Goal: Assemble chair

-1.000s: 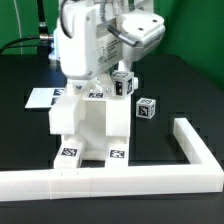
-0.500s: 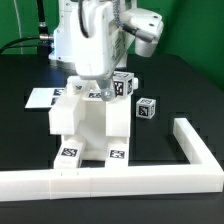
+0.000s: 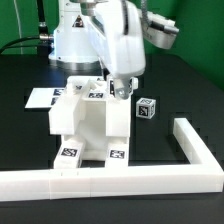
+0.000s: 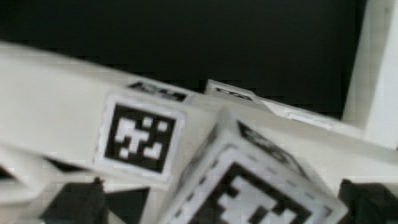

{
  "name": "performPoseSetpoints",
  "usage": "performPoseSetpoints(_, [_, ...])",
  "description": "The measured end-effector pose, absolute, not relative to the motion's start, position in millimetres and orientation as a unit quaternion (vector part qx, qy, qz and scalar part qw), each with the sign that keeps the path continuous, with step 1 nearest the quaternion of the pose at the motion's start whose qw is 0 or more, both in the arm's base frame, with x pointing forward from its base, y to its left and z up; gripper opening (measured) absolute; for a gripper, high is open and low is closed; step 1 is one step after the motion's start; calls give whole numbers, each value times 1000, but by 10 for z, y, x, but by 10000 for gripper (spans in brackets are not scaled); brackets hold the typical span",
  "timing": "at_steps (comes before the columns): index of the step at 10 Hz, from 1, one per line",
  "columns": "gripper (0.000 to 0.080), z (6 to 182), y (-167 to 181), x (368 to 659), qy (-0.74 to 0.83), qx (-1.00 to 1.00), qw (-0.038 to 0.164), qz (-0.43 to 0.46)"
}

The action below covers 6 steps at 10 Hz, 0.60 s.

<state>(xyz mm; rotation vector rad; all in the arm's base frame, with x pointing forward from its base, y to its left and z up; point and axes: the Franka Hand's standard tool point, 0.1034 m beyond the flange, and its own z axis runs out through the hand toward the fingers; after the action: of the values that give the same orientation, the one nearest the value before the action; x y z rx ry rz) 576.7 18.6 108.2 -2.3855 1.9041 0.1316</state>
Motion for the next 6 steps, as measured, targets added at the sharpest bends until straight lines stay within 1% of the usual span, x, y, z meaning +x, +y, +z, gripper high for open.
performPoseSetpoints(1, [648,1082,189,5760,591,-804,41,43])
performPoseSetpoints(4, [648,1085,192,5760,494,-867,45,39])
performPoseSetpoints(6, [648,1091,178,5761,412,-910,41,34])
